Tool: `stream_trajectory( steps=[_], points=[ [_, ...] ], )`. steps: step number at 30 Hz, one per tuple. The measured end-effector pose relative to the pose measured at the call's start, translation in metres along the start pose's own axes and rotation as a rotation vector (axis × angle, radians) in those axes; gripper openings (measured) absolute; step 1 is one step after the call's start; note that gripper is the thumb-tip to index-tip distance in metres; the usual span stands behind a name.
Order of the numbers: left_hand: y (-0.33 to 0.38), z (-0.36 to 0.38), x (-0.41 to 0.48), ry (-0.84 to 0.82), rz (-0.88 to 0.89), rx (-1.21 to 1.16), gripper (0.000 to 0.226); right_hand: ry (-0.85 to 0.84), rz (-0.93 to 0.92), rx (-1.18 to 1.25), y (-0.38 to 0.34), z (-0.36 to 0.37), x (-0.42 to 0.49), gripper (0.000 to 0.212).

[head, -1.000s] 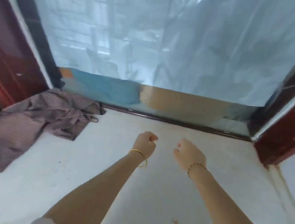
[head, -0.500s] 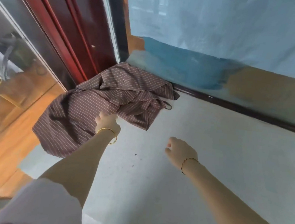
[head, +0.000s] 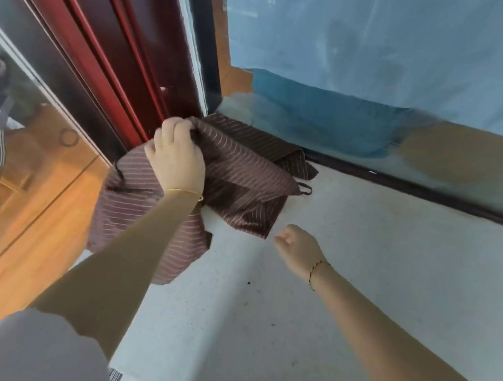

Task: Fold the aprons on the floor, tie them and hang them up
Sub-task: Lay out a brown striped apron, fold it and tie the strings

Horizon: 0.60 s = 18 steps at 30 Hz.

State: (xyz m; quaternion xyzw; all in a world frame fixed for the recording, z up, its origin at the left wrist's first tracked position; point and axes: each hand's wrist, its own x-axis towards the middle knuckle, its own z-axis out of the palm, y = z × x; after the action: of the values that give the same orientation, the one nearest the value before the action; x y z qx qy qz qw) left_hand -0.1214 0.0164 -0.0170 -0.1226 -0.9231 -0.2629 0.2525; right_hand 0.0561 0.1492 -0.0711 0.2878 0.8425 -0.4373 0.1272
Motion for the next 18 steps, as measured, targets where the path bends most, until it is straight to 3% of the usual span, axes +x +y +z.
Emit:
stream_trajectory(
  steps=[2, 4, 5, 7, 9, 11, 12, 13, 16, 18],
  points=[
    [0.037, -0.034, 0.011, 0.044, 0.142, -0.245, 0.021, -0.053, 0.091, 0.541, -0.019, -0.010, -0.005, 0.044],
    [0.075, -0.065, 0.003, -0.199, 0.214, -0.533, 0.014, -0.203, 0.106, 1.122, -0.029, -0.028, -0.012, 0.059],
    [0.089, -0.076, -0.007, -0.446, 0.236, -0.634, 0.013, -0.247, 0.062, 1.327, -0.028, -0.039, -0.017, 0.065],
    [0.101, -0.081, -0.035, -1.100, 0.248, -0.664, 0.014, -0.148, 0.044, 1.561, -0.016, -0.060, -0.028, 0.067],
    [0.098, -0.071, -0.063, -1.777, 0.147, -0.562, 0.016, 0.018, 0.130, 1.529, 0.002, -0.073, -0.044, 0.050],
    [0.095, -0.058, -0.089, -2.223, 0.163, -0.375, 0.022, 0.138, 0.242, 1.319, 0.023, -0.079, -0.062, 0.035],
    [0.098, -0.053, -0.099, -2.273, 0.214, -0.268, 0.025, 0.164, 0.286, 1.238, 0.034, -0.080, -0.069, 0.033],
    [0.098, -0.046, -0.101, -2.210, 0.229, -0.184, 0.029, 0.166, 0.325, 1.172, 0.039, -0.079, -0.072, 0.033],
    [0.117, -0.024, -0.106, -1.738, 0.166, -0.042, 0.035, 0.180, 0.403, 1.108, 0.062, -0.080, -0.090, 0.036],
    [0.124, -0.006, -0.105, -1.416, 0.151, -0.097, 0.026, 0.191, 0.423, 1.080, 0.072, -0.081, -0.098, 0.034]
  ],
)
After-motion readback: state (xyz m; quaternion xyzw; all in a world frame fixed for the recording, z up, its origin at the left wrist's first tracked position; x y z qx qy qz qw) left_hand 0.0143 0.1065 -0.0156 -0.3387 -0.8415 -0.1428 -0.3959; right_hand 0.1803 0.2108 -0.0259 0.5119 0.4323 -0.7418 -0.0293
